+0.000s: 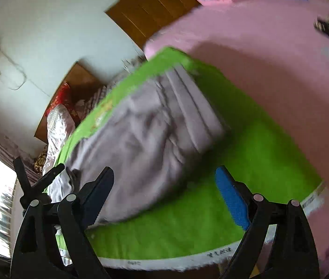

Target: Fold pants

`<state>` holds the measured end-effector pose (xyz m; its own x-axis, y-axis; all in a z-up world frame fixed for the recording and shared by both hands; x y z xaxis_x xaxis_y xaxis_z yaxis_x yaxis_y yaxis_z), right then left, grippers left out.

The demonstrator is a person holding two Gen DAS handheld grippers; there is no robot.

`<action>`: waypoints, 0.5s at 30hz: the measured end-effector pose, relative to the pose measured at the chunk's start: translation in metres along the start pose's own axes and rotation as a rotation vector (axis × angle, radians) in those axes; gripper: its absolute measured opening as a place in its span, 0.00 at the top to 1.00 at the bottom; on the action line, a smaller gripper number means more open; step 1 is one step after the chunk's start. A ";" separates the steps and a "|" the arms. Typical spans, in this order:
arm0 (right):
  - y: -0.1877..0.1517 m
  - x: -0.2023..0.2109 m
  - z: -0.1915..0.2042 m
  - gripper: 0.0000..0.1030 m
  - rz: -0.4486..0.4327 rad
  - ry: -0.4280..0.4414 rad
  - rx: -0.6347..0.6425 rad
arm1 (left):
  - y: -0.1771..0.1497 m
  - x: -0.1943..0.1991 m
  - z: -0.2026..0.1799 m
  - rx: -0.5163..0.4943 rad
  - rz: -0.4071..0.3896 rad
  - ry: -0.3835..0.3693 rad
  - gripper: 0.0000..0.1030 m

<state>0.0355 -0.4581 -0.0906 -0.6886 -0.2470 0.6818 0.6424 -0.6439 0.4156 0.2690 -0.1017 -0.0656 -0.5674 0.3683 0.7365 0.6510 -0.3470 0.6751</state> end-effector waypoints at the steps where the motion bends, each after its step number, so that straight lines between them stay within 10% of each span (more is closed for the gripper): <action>1: -0.003 -0.009 -0.003 0.16 0.021 -0.005 -0.012 | -0.006 -0.009 0.003 0.012 0.020 0.005 0.02; 15: 0.042 -0.068 0.014 0.12 -0.003 0.138 -0.112 | -0.019 -0.028 0.018 0.088 0.094 -0.041 0.02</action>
<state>0.1140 -0.4577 -0.1111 -0.7346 -0.3371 0.5888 0.6046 -0.7191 0.3426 0.2815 -0.0899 -0.0994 -0.4820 0.3733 0.7927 0.7430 -0.3053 0.5956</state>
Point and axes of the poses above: each gripper's, at about its wrist camera, not at the fingertips, and x roughly against the way its jaws point, z to its left, y to its top, the point moved 9 cm from there along -x, roughly the way its jaws point
